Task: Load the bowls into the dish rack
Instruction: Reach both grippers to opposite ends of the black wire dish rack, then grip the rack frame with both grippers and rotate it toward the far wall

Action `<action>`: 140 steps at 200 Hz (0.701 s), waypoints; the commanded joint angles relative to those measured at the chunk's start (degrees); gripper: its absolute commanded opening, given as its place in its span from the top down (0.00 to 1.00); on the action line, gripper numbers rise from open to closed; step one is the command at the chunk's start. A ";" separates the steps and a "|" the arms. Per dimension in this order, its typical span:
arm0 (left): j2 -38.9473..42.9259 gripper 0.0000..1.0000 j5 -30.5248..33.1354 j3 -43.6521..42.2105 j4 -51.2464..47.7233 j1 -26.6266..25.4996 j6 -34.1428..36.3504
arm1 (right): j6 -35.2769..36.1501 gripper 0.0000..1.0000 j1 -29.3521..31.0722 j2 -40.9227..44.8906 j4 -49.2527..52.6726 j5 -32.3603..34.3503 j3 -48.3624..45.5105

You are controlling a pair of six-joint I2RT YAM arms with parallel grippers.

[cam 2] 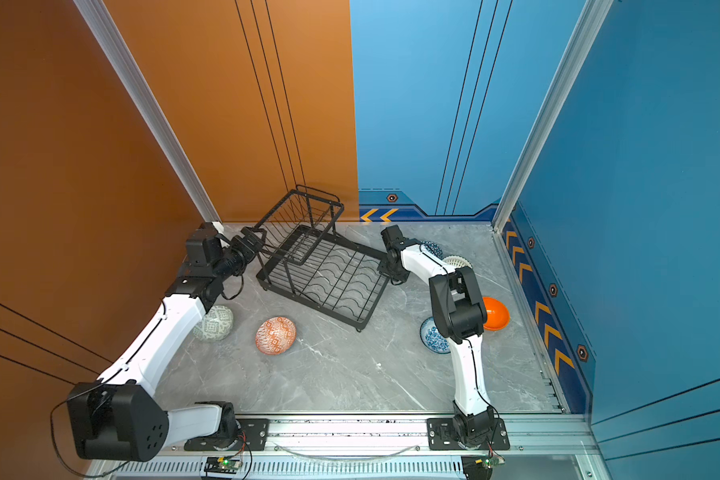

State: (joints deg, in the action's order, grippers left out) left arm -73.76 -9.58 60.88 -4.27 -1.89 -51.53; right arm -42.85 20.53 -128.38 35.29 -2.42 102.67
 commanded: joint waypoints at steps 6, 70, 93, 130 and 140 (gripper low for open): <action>-0.07 0.02 -1.53 2.03 -0.56 -0.31 -0.17 | 0.87 0.79 0.81 -4.95 3.49 -0.77 8.96; 0.93 0.02 -0.53 1.94 -2.14 -0.82 1.17 | 2.04 0.51 2.08 2.68 8.09 -0.81 8.43; 0.82 0.02 -0.15 1.88 -2.14 -1.45 1.42 | 2.09 0.44 3.33 7.98 8.28 -1.74 2.89; 0.52 0.02 0.45 3.24 -3.31 -1.62 1.57 | -0.51 0.41 6.01 15.27 8.37 -4.00 -7.99; 0.41 0.02 0.44 3.69 -3.41 -1.78 1.78 | -0.79 0.42 6.77 16.67 8.37 -3.66 -10.30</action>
State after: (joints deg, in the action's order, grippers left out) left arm -73.73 -9.67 61.82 -6.46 -3.18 -51.24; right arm -42.04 25.63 -114.32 41.41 -4.99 97.93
